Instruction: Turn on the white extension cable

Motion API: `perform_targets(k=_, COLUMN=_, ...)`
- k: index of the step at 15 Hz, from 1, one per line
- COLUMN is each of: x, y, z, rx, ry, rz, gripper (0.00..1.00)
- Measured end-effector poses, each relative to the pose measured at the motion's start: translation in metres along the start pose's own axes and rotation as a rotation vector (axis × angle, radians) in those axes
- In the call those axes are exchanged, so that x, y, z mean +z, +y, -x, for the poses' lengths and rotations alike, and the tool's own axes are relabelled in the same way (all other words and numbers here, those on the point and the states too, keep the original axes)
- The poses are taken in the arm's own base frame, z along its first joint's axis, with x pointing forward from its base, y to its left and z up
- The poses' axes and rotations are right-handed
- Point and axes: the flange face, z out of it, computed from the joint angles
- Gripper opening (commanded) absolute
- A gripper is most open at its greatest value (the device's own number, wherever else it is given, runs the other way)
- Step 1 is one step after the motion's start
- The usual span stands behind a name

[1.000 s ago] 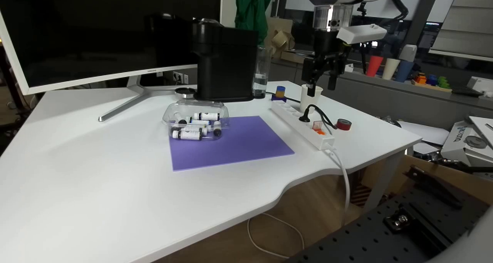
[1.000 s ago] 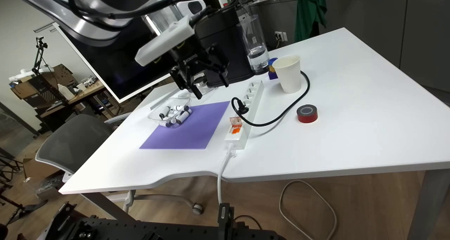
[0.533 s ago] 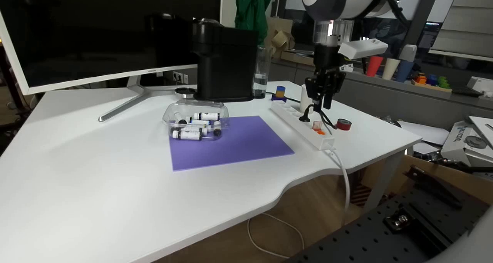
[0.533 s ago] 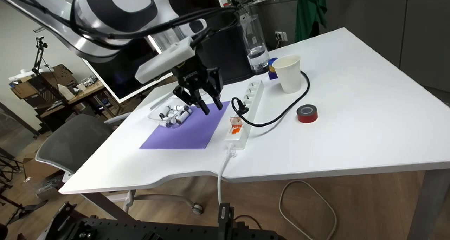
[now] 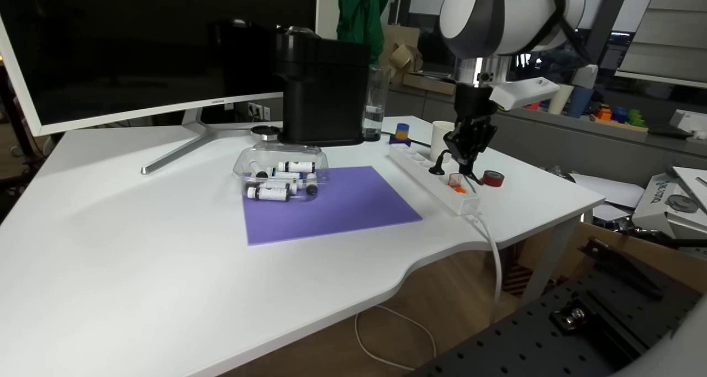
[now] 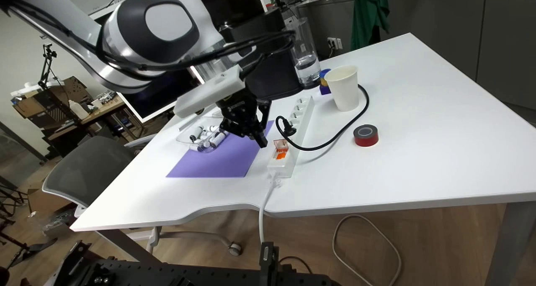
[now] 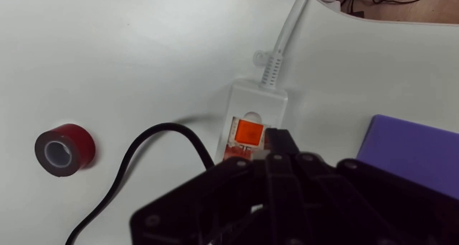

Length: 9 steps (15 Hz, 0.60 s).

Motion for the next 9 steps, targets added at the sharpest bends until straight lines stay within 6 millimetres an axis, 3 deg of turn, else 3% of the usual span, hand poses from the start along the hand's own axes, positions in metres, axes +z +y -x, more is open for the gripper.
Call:
perform_targets(k=5, x=0.023, y=0.005, z=0.000, rx=-0.010, ry=-0.015, rz=-0.002, gripper=0.01)
perform_targets(k=9, x=0.026, y=0.005, z=-0.001, rx=-0.013, ry=-0.019, rz=-0.002, gripper=0.00)
